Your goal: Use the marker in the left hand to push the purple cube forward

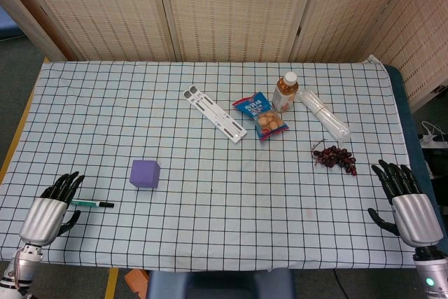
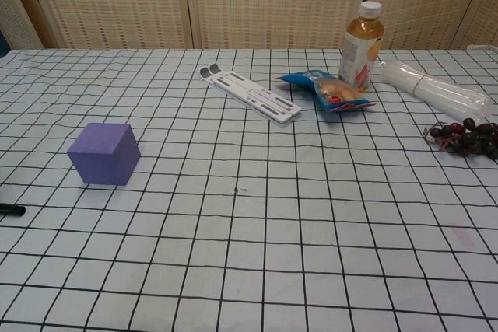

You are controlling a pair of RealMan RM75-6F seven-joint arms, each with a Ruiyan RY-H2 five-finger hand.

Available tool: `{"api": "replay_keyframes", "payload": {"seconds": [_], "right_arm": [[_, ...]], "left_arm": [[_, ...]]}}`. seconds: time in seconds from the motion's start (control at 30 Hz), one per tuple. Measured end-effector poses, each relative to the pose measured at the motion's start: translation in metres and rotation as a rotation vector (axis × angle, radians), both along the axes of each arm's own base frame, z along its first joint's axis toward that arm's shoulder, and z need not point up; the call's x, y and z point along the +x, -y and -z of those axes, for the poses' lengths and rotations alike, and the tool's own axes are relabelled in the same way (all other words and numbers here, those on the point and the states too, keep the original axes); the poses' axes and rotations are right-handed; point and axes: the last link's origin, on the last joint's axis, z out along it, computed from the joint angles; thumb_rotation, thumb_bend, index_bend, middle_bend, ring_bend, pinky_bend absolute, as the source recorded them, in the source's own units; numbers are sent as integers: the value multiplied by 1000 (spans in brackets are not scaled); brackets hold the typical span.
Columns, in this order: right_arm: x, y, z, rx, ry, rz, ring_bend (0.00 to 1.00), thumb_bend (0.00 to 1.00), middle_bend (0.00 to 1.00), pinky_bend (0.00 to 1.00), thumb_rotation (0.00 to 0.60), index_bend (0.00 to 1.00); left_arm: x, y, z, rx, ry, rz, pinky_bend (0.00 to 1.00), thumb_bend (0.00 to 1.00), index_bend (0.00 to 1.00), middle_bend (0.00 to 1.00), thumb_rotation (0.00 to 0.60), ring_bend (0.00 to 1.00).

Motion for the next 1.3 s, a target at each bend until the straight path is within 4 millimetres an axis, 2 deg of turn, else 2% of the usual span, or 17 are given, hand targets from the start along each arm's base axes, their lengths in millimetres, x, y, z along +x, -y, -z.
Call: {"api": "replay_keyframes", "payload": {"seconds": [0.17,0.33,0.57,0.8,1.1,1.3], "right_arm": [[1,-1,0,0,2,1,0,168,0,0,600,0],[1,-1,2,20,7,3,0,168,0,0,600,0],[1,-2,5,58,12,7,0,168,0,0,600,0],[2,-3,6,71,11,10,0,168,0,0,600,0],[3,-3,7,82,9,13,0,168,0,0,600,0],[3,-4,9,96,11,16,0,168,0,0,600,0]], "left_arm": [[-18,-5,23,-38,-109,42,591,380,226,290,600,357],[-28,-9,46,-82,-181,87,592,380,249,314,600,371],[-36,-16,68,-118,-240,117,590,381,236,294,600,371],[-45,-26,72,-114,-263,112,592,385,260,328,600,397],[-55,-35,68,-82,-301,88,605,386,358,450,600,438],[-59,-39,67,-75,-312,81,607,383,380,471,600,458]]}}
